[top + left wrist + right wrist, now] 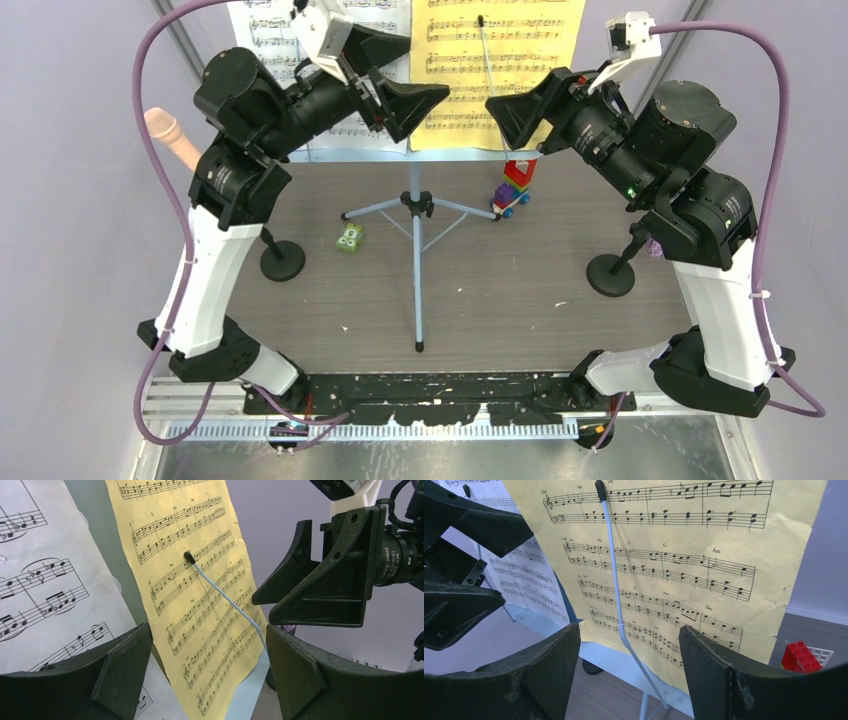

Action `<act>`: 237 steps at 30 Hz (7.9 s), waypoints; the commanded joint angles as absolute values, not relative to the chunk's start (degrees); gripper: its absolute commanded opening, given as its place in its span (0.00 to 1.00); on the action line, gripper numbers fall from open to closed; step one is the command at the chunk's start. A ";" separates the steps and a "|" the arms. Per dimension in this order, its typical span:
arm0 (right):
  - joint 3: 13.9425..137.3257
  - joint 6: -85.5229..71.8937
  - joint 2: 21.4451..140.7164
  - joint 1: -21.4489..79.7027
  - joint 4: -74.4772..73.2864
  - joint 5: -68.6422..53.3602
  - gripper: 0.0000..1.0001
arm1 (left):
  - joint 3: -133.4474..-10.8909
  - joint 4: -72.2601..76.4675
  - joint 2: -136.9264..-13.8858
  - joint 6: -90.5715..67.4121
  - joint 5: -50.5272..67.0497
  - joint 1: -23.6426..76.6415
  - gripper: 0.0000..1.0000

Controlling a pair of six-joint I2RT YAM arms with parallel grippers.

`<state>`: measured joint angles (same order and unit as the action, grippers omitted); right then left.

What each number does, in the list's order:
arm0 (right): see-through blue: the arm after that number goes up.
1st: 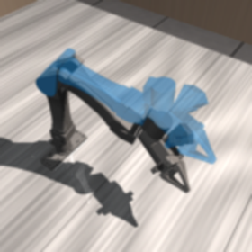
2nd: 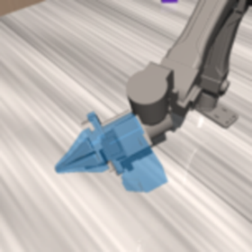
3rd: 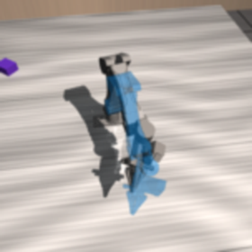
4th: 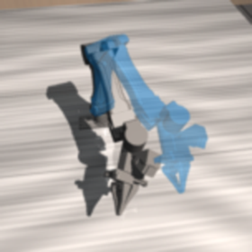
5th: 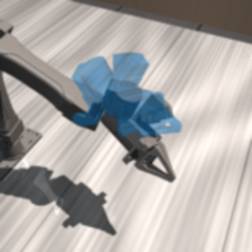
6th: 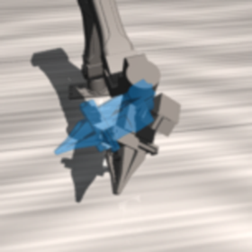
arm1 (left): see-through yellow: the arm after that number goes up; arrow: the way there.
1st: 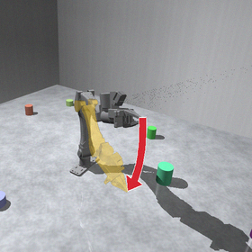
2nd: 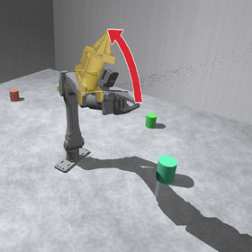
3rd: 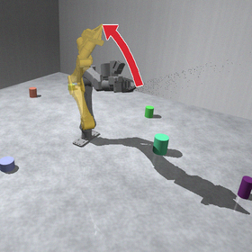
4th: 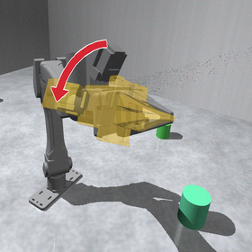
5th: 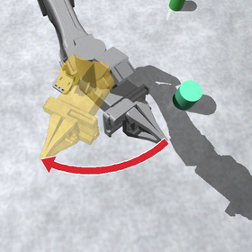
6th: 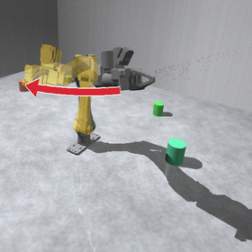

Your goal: Pack up the instrument practice props

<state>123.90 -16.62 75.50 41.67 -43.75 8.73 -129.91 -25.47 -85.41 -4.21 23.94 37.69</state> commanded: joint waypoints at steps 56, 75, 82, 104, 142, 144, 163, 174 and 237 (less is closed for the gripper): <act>121.46 -15.88 76.74 41.92 -34.28 5.01 0.49 | -121.46 -12.15 -85.34 -6.15 20.57 37.16 0.20; 114.40 -14.78 74.01 41.91 -26.21 5.84 0.21 | -121.29 -12.04 -85.25 -6.20 21.01 37.17 0.12; 108.44 -14.63 70.31 41.87 -20.50 9.43 0.04 | -121.12 -12.13 -85.34 -6.20 21.12 37.11 0.11; 100.72 -12.16 66.31 41.88 -12.64 9.93 0.01 | -118.63 -8.29 -80.32 -8.45 20.36 37.17 0.05; 99.87 -10.73 66.41 41.89 -11.63 10.96 0.00 | -100.81 -11.82 -59.40 -1.81 7.39 37.09 0.01; 99.90 -10.55 66.58 41.91 -11.66 11.48 0.02 | -100.18 -12.04 -58.53 -1.62 6.93 37.11 0.01; 96.72 -8.75 63.07 41.92 -10.90 10.03 0.45 | -98.09 -13.09 -54.12 -3.07 6.64 37.12 0.00; 87.12 -3.57 53.92 41.92 -10.64 0.84 0.57 | -99.72 -18.42 -53.89 -9.72 12.16 37.10 0.00; 65.75 0.29 25.37 41.90 -20.05 14.18 0.65 | -69.28 -25.35 -35.10 -30.60 13.20 37.11 0.00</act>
